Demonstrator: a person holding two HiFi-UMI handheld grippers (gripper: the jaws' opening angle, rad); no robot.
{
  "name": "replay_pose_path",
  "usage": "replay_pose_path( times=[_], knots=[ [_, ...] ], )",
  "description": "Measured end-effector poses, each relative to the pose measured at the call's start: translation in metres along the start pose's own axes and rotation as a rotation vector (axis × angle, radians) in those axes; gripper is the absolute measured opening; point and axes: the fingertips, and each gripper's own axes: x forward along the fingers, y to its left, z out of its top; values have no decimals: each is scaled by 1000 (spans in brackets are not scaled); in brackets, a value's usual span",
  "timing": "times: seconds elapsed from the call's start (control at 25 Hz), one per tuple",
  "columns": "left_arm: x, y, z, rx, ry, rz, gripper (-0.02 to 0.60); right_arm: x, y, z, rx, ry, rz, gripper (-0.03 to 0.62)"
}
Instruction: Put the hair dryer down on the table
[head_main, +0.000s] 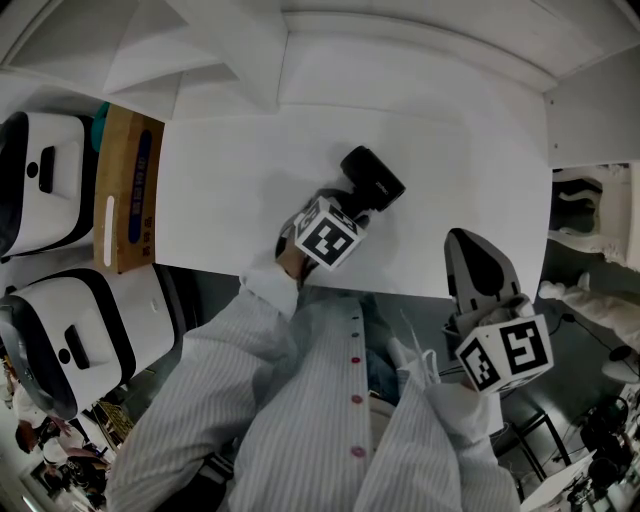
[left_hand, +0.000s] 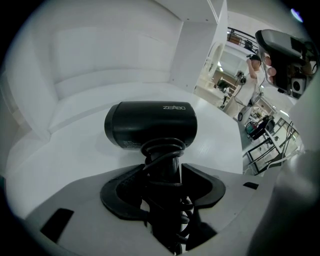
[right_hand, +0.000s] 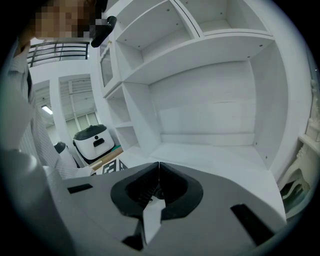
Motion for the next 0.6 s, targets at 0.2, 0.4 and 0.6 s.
replay_pose_path(
  times=[0.2,0.4,0.6],
  knots=[
    [2,0,-2,-7,24,3,235,-3,1,-3,3,2,-5,12],
    [4,2,-2,10,32,30,236,-6,2,-6,5,3,-8,12],
    [3,-2,-2,5,42,20,242,-7,4,-3,-2,2,-3,12]
  ],
)
